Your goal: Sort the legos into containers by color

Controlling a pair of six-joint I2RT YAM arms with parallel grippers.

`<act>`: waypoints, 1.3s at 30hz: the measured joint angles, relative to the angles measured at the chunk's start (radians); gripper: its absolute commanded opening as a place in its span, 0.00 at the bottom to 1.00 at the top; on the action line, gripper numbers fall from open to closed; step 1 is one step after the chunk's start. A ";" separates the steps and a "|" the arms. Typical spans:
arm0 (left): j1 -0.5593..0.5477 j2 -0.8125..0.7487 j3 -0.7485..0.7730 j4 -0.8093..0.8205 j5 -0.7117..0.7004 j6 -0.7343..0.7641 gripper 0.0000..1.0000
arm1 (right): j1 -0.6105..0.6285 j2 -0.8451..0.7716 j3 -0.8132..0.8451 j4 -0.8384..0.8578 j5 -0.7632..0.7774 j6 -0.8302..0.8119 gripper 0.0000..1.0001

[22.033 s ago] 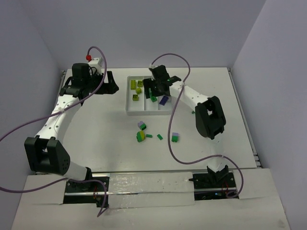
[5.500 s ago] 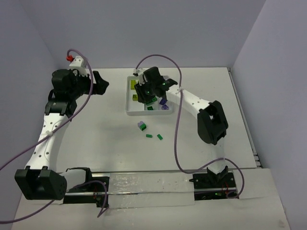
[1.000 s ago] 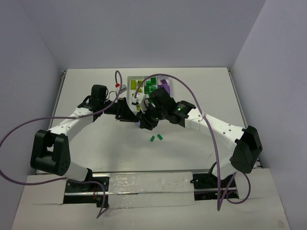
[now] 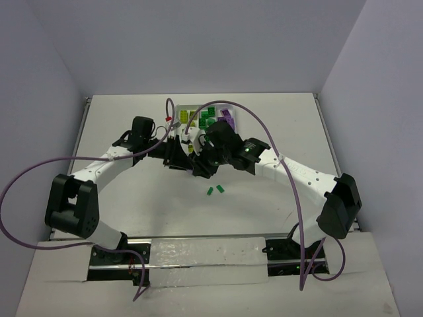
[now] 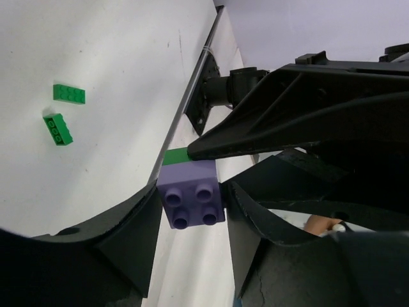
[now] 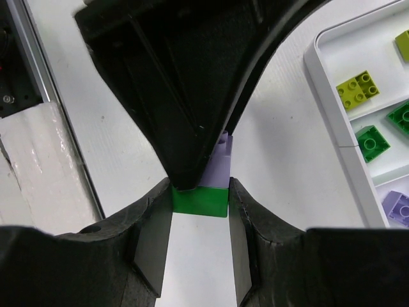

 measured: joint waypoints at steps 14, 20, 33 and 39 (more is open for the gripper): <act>-0.002 0.016 0.005 -0.008 0.000 -0.016 0.01 | 0.000 0.000 0.002 0.001 0.016 -0.011 0.00; 0.064 0.016 0.007 -0.007 0.021 -0.026 0.00 | 0.002 -0.001 -0.024 0.061 0.033 -0.030 0.00; 0.274 0.012 0.190 -0.025 -0.081 0.046 0.00 | -0.007 0.024 -0.055 0.024 0.167 -0.065 0.00; 0.274 -0.028 0.187 -0.065 -0.205 0.118 0.00 | -0.071 0.192 0.049 0.070 0.257 -0.015 0.00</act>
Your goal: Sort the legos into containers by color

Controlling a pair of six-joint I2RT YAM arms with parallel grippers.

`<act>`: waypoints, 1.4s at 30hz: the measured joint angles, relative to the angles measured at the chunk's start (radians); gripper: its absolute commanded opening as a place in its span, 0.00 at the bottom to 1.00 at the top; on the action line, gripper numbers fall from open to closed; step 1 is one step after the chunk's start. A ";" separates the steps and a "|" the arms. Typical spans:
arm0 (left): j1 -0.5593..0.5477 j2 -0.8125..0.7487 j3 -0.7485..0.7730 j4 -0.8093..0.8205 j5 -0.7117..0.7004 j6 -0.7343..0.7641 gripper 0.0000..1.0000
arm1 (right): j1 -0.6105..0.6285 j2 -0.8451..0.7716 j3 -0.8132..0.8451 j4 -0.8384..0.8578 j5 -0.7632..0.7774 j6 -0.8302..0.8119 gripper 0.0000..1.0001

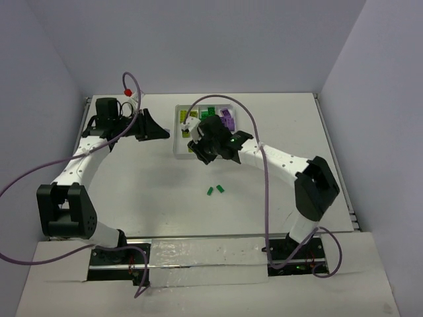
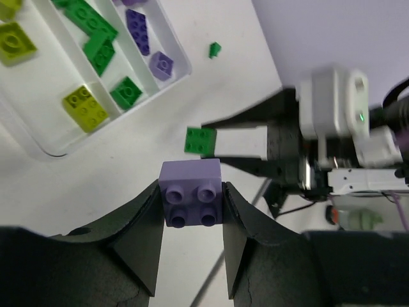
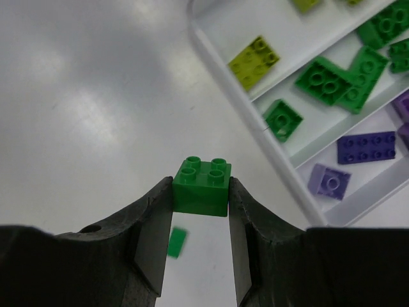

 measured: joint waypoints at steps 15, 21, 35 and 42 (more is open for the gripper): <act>0.000 -0.049 -0.021 -0.020 -0.135 0.067 0.00 | -0.235 0.331 0.325 0.010 0.040 0.147 0.00; 0.000 -0.049 -0.021 -0.018 -0.140 0.066 0.00 | -0.239 0.376 0.352 0.011 0.032 0.155 0.01; 0.000 -0.049 -0.021 -0.017 -0.153 0.066 0.00 | -0.237 0.523 0.519 0.015 0.081 0.190 0.65; 0.000 -0.043 -0.021 -0.006 -0.153 0.060 0.00 | -0.237 0.513 0.494 0.030 0.080 0.215 0.81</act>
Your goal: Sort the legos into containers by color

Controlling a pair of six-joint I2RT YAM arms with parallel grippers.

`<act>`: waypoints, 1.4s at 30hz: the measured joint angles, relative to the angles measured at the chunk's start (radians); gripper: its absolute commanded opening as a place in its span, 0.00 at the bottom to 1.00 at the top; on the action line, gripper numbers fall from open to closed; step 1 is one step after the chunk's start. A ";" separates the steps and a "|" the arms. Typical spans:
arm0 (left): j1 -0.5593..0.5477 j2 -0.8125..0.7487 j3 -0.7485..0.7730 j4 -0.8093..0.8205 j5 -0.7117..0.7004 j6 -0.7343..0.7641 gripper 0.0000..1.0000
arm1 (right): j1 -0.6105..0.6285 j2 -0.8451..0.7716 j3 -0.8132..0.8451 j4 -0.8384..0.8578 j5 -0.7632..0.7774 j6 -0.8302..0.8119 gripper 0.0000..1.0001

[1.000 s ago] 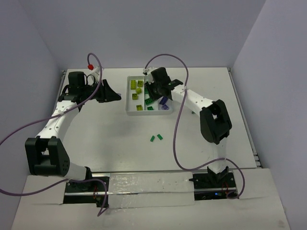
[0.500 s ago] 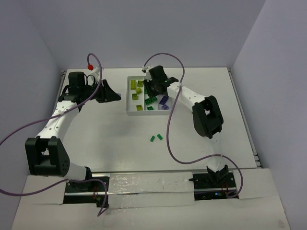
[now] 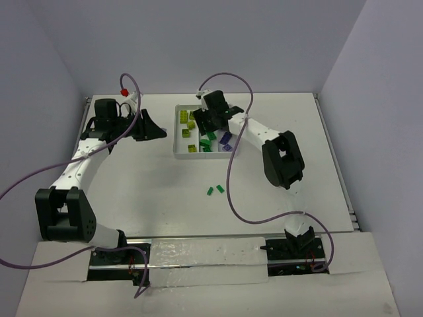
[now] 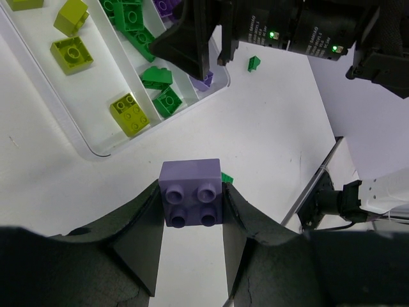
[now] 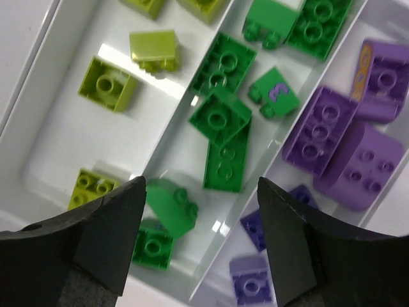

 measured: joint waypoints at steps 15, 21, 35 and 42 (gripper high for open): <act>-0.304 0.224 0.107 0.132 -0.172 -0.031 0.14 | -0.210 -0.666 -0.378 0.028 -0.110 0.040 1.00; -0.426 0.453 0.264 0.157 -0.276 -0.024 0.16 | -0.355 -0.804 -0.544 -0.022 -0.110 -0.029 1.00; -0.506 0.820 0.638 0.147 -0.417 -0.020 0.31 | -0.513 -0.839 -0.746 -0.088 -0.127 -0.095 1.00; -0.507 0.923 0.754 0.136 -0.454 -0.021 0.65 | -0.513 -0.839 -0.753 -0.080 -0.136 -0.099 1.00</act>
